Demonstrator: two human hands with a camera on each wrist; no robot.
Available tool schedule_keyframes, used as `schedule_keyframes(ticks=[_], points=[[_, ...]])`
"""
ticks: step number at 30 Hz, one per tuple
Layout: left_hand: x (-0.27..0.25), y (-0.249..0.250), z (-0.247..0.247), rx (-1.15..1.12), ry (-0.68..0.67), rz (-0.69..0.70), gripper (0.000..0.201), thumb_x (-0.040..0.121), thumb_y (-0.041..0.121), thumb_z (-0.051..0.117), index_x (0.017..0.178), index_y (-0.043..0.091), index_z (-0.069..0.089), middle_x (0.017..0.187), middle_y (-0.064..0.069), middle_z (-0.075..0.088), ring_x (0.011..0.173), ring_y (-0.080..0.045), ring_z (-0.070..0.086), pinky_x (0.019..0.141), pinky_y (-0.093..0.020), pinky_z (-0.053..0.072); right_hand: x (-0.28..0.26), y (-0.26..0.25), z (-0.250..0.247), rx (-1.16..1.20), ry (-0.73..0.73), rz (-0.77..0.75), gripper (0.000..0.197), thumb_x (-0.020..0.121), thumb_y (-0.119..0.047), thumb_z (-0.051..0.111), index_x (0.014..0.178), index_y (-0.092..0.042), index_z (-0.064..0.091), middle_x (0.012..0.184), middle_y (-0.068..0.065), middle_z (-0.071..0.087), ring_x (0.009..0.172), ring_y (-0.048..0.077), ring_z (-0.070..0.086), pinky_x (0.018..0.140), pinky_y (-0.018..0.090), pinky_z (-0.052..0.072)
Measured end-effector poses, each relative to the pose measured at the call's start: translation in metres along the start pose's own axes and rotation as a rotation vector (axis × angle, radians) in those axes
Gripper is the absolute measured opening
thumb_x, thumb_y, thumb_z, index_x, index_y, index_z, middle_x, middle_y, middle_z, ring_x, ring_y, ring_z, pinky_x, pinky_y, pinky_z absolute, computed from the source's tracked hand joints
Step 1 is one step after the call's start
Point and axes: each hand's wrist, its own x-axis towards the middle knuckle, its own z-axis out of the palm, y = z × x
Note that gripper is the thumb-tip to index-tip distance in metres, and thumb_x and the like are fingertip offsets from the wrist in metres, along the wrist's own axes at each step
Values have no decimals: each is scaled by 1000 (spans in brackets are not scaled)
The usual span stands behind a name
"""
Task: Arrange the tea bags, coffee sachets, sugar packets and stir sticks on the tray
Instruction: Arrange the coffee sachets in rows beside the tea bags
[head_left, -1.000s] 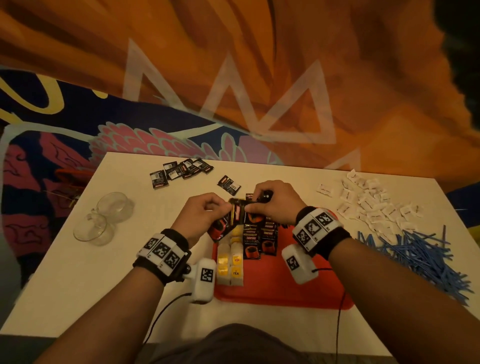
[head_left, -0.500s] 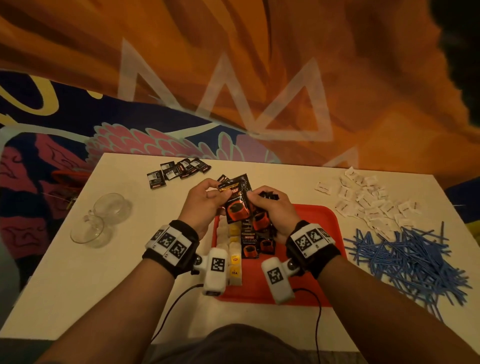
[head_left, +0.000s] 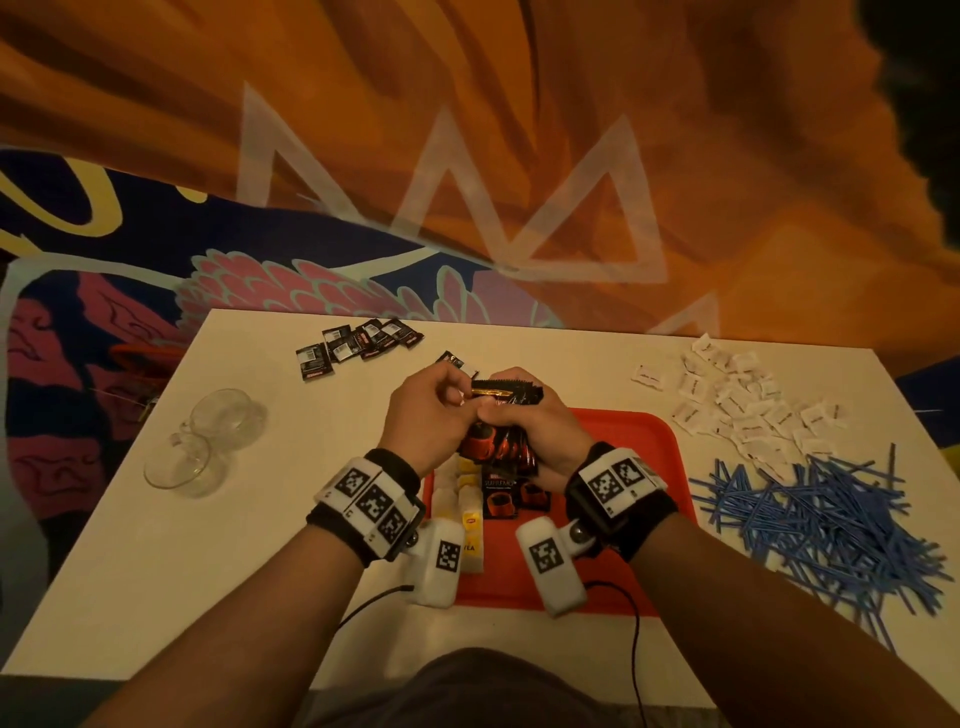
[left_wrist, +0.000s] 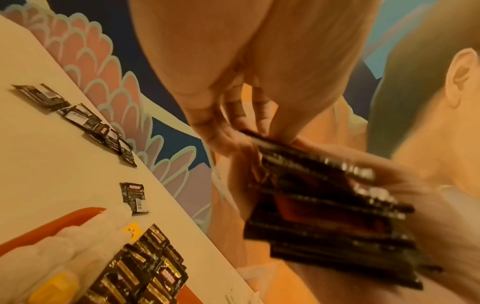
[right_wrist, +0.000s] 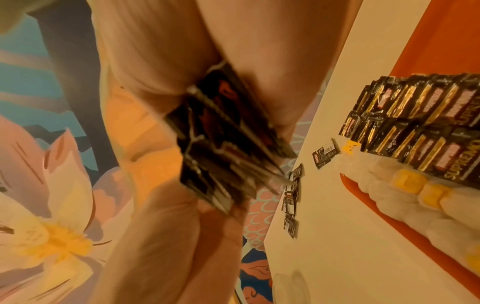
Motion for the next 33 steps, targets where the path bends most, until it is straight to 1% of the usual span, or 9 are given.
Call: schedule_keyframes(ticks=[4, 7, 10, 14, 16, 21, 24, 29, 33], points=[[-6, 0, 4, -353, -32, -222, 22, 86, 19, 76, 99, 21, 58, 93, -6, 53, 78, -18, 56, 69, -34, 51, 0, 0, 1, -4, 59, -99, 34, 72, 10, 63, 93, -15, 61, 96, 15, 67, 83, 30, 66, 75, 42, 55], [-14, 2, 5, -914, -304, -499, 43, 87, 23, 67, 128, 13, 58, 123, -16, 59, 111, -30, 59, 98, -46, 48, 0, -4, 2, -54, 106, -180, 41, 63, 3, 57, 95, -19, 65, 95, 12, 67, 86, 29, 63, 78, 42, 54], [-21, 5, 10, -1119, -546, -494, 49, 85, 10, 52, 134, 8, 56, 131, -19, 60, 122, -35, 55, 111, -55, 36, -3, -5, 4, -152, 115, -257, 42, 64, 2, 52, 97, -19, 66, 94, 15, 68, 86, 28, 64, 81, 42, 53], [-22, 7, 14, -1084, -629, -482, 56, 84, 1, 43, 138, 9, 50, 124, -15, 66, 113, -30, 63, 95, -46, 53, -9, -9, -2, -699, 104, -476, 36, 71, -8, 52, 101, -25, 64, 97, 0, 71, 96, 10, 67, 88, 29, 53], [-21, 7, 16, -1029, -626, -495, 53, 83, 2, 45, 135, 6, 52, 122, -17, 65, 110, -30, 64, 90, -44, 57, -12, -12, -8, -777, 85, -482, 35, 72, -14, 55, 104, -25, 63, 100, -4, 70, 99, 6, 65, 91, 28, 51], [-19, 13, 19, -740, -507, -481, 23, 96, -2, 43, 107, 1, 64, 108, -20, 65, 103, -31, 61, 99, -48, 48, -12, -22, -34, -937, 65, -311, 46, 77, -32, 71, 120, -28, 56, 118, -7, 63, 108, 11, 59, 94, 36, 50], [-14, 11, 25, -621, -381, -480, 23, 98, -1, 47, 114, -1, 63, 101, -15, 69, 89, -23, 67, 87, -37, 54, -19, -39, -44, -1141, 107, -412, 67, 75, -40, 80, 132, -31, 47, 136, -5, 48, 123, 12, 47, 103, 42, 44], [-12, 15, 44, -497, -304, -462, 24, 95, -1, 57, 118, 3, 61, 92, -12, 71, 75, -17, 71, 62, -29, 56, -25, -49, -25, -1871, -129, -384, 100, 57, -63, 82, 141, -41, 32, 158, 4, 14, 144, 29, 15, 112, 48, 28], [-16, 23, 49, -599, -334, -396, 36, 88, -8, 61, 120, 8, 58, 95, -6, 70, 80, -12, 70, 69, -27, 56, -13, -38, -28, -1919, -83, -375, 74, 67, -49, 80, 129, -32, 42, 147, 8, 27, 129, 32, 32, 94, 43, 47]])
